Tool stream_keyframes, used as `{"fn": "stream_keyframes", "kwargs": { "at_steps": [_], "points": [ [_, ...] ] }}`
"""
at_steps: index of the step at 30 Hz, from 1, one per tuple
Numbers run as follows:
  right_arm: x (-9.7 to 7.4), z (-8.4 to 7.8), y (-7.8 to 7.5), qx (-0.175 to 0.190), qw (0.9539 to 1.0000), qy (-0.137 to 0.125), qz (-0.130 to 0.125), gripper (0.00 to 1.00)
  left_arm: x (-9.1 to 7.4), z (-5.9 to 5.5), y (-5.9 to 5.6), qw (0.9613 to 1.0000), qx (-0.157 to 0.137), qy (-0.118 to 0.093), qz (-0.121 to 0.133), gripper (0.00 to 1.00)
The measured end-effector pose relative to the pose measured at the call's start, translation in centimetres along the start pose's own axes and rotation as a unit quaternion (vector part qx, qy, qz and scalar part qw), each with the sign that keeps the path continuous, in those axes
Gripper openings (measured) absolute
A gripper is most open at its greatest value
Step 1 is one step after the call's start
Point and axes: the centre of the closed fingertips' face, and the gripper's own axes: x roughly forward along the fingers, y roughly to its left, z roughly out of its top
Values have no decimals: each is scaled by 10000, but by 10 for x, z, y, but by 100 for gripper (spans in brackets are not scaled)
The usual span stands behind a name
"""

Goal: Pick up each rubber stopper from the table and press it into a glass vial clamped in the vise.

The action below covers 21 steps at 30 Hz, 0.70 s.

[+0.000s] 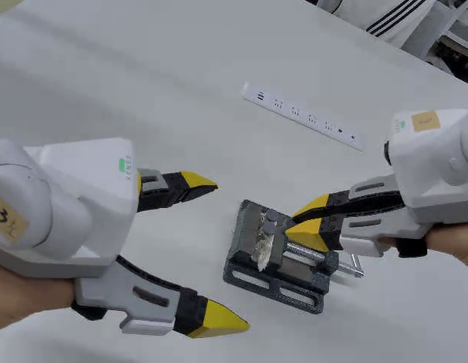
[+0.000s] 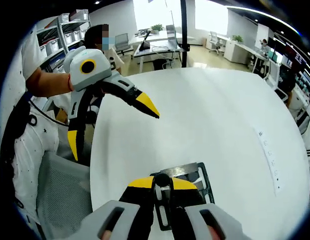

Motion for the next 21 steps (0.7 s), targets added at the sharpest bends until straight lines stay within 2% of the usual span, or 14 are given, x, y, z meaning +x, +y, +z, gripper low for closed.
{"fn": "stream_keyframes", "kwargs": {
  "at_steps": [6,9,14,21],
  "points": [
    [19,-10,-3,-119,9994,328,31,6,3,-10,5,10000,-54,-6,-44,99],
    [25,-15,-7,-127,9990,421,26,6,5,-15,5,9999,-60,48,-88,99],
    [33,-23,-9,-157,9979,629,56,6,8,-17,7,9999,-98,18,-119,99],
    [40,-29,-12,-195,9969,758,78,6,10,-18,10,9998,-146,-52,-124,99]
  ]
}}
